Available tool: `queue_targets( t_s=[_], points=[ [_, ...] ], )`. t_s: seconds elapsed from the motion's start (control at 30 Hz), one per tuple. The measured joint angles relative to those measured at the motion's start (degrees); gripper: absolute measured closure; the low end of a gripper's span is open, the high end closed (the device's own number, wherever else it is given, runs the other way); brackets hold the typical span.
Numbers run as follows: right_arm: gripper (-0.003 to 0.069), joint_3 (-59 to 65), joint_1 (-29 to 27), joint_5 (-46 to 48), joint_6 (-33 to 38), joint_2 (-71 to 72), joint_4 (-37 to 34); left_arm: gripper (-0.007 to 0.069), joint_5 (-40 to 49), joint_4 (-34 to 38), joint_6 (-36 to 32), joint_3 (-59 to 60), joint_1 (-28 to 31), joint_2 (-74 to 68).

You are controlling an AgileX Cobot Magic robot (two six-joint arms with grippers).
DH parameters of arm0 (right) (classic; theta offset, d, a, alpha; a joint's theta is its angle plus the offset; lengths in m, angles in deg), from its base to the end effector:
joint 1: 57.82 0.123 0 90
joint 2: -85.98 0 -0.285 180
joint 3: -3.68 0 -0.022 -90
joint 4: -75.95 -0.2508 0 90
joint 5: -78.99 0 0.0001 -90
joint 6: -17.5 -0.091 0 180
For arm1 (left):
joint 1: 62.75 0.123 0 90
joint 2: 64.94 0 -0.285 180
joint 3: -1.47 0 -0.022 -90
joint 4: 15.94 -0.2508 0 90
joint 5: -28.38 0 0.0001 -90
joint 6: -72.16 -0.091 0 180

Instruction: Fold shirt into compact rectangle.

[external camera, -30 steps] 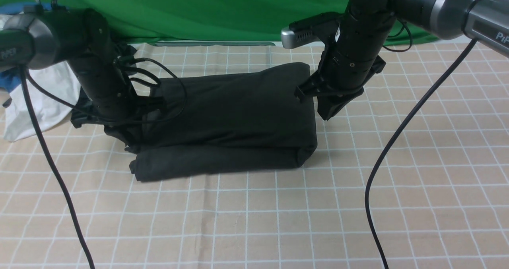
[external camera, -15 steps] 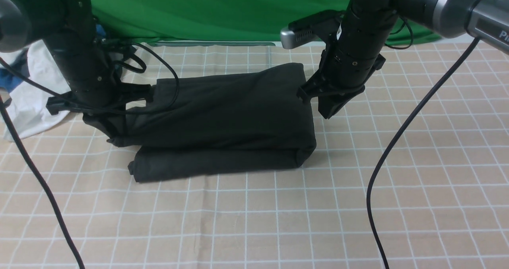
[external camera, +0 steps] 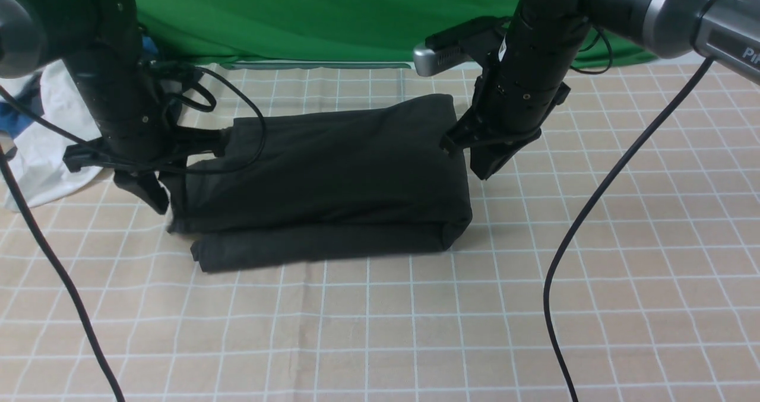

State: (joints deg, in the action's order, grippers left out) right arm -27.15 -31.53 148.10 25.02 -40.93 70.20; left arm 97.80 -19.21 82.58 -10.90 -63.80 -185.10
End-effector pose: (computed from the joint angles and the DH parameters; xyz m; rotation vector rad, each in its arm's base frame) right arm 0.3962 0.2052 0.2586 -0.8093 2.7805 0.2021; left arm 0.3931 -0.0023 0.2230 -0.2233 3.0788 0.0753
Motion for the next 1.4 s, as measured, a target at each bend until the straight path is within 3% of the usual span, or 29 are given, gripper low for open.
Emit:
queue_targets(
  t_s=[0.1,0.2,0.3,0.5,0.63,0.9,1.17,1.23,1.4],
  points=[
    [0.0515,0.0,0.4,-2.9,0.2,-0.3,-1.9,0.0368,0.3,-1.6,3.6,-2.2,0.0,0.0],
    [0.0518,0.0,0.4,-4.9,0.2,-1.3,-3.6,0.0358,0.2,-0.7,4.9,-4.0,0.1,0.2],
    [0.0545,0.0,0.4,-7.1,0.2,-4.5,-4.7,0.0412,0.1,2.8,5.1,-4.9,-0.9,1.7],
    [0.0617,0.0,0.3,-4.7,1.2,-8.9,-4.2,0.0599,0.2,3.9,5.4,-4.9,-5.1,6.1],
    [0.0624,0.5,-0.5,-0.3,-0.3,-9.2,0.4,0.0614,0.4,4.8,7.2,-4.9,-7.8,9.9],
    [0.0624,2.4,-4.7,0.3,-1.4,-7.0,2.4,0.0614,0.4,7.4,7.7,-4.9,-10.5,18.0],
    [0.0624,22.4,-11.9,-2.8,-1.3,20.3,2.5,0.0613,0.2,8.8,8.3,-1.5,-10.5,34.4],
    [0.0624,27.9,-13.4,-7.1,-1.3,27.3,2.6,0.0613,-0.2,8.8,8.3,0.8,-10.5,38.4],
    [0.0623,44.3,-14.8,-28.1,-1.3,51.9,2.6,0.0613,-5.4,8.5,8.3,12.5,-10.5,52.3]
  ],
)
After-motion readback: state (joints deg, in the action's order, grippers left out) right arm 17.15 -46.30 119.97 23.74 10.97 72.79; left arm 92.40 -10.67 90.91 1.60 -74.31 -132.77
